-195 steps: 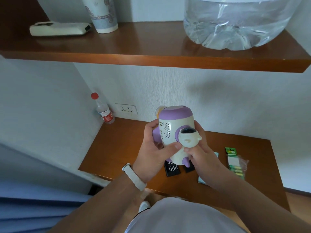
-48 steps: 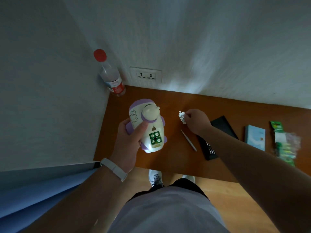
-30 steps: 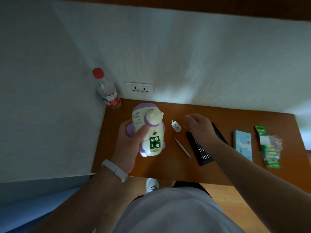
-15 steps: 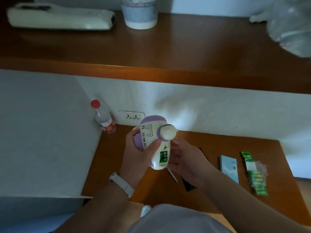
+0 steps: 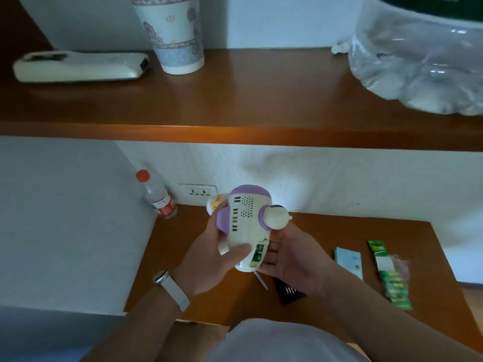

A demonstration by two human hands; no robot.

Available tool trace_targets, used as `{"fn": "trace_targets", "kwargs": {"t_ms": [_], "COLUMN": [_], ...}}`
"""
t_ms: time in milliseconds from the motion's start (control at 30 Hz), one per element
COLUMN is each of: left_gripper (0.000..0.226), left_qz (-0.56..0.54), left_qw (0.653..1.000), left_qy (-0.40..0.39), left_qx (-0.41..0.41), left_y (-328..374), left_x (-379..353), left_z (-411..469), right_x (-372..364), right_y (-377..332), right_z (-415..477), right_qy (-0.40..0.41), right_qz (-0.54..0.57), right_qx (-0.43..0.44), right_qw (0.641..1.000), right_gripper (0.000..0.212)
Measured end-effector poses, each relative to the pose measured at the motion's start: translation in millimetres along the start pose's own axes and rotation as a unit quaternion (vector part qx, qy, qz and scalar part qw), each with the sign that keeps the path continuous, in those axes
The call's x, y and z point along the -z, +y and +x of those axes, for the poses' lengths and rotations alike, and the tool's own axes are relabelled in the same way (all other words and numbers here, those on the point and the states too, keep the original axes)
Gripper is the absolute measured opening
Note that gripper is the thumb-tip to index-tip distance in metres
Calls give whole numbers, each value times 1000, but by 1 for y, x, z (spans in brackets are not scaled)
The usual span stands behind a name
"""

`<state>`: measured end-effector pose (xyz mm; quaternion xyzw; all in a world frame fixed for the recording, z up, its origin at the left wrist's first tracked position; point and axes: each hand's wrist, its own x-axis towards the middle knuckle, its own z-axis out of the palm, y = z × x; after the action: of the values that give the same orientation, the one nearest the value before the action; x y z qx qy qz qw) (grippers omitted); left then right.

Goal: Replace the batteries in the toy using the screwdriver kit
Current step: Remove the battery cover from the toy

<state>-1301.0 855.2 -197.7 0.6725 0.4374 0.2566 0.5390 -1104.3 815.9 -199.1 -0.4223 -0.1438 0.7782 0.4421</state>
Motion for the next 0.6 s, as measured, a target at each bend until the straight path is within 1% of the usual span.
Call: {"fn": "trace_targets", "kwargs": {"t_ms": [133,200,267,367,467,533,600], "left_gripper": [88,87,90,101,101,99,100], "left_qz": [45,66,84,131,211,273,335], "left_qw": [999,997,995,987,968,949,924], "left_qy": [27,45,61,96,137,159,180], "left_qx": [-12,-13,-5,9,0,-14,-29], "left_y": [7,11,15,19,25,30,36], "left_x": [1,2,2,2,0,0,1], "left_z": [1,2,4,4,1,-2,-5], "right_x": [1,1,-2,-7,-10,-13,-16], "right_y": [2,3,4,5,10,14,17], "right_z": [-2,-1,2,9,17,22,27], "right_qy": [-39,-48,-43,-22,-1,6,6], "right_qz": [19,38,64,93,119,132,150], "right_qx": [-9,-13,-21,-34,-39,-41,-44], "right_qw": [999,998,997,995,992,990,988], "right_gripper": [50,48,45,43,33,28,28]}}
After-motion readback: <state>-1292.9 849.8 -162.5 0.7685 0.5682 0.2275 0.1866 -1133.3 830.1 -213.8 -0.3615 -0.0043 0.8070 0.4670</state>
